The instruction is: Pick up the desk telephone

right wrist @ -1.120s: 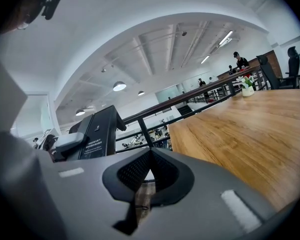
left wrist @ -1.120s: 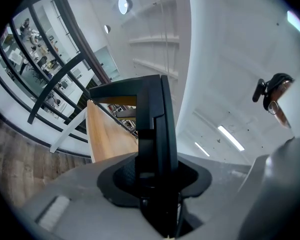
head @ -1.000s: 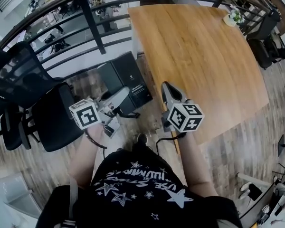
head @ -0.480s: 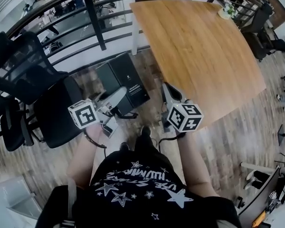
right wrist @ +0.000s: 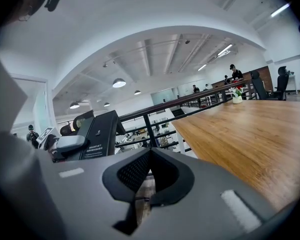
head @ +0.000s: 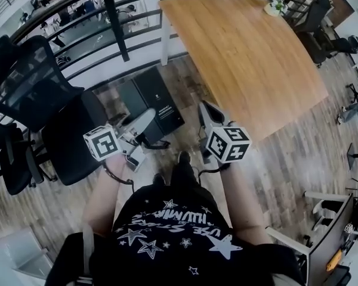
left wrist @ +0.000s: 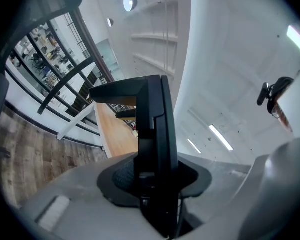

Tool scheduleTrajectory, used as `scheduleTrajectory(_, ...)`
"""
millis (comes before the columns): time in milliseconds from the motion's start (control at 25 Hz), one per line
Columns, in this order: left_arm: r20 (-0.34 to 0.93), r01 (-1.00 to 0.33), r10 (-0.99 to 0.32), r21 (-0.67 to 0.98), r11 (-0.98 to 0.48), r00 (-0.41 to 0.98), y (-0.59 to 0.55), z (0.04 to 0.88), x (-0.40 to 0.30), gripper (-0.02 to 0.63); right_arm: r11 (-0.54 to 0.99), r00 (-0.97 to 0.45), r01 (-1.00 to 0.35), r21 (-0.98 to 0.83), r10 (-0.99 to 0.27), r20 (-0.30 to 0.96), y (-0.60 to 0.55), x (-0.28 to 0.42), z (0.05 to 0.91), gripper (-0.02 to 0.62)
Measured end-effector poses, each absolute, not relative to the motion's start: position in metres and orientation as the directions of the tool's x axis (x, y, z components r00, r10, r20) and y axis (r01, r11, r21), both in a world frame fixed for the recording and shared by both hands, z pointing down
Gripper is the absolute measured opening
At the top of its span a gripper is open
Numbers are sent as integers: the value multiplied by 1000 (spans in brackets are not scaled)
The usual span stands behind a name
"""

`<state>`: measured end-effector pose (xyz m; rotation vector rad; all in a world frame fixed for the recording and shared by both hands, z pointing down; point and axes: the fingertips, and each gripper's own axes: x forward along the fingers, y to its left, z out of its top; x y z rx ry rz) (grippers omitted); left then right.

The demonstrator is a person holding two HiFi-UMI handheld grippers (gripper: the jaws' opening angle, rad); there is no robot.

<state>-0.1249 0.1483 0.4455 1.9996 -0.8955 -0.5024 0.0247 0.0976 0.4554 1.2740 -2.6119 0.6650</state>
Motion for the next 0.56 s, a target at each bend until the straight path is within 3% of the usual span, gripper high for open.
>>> scheduleTrajectory(560, -18, -380, -745, 851, -361, 667, 202, 455, -140, 172, 551, -631, -775, -310, -698, 337, 156, 5, 463, 0)
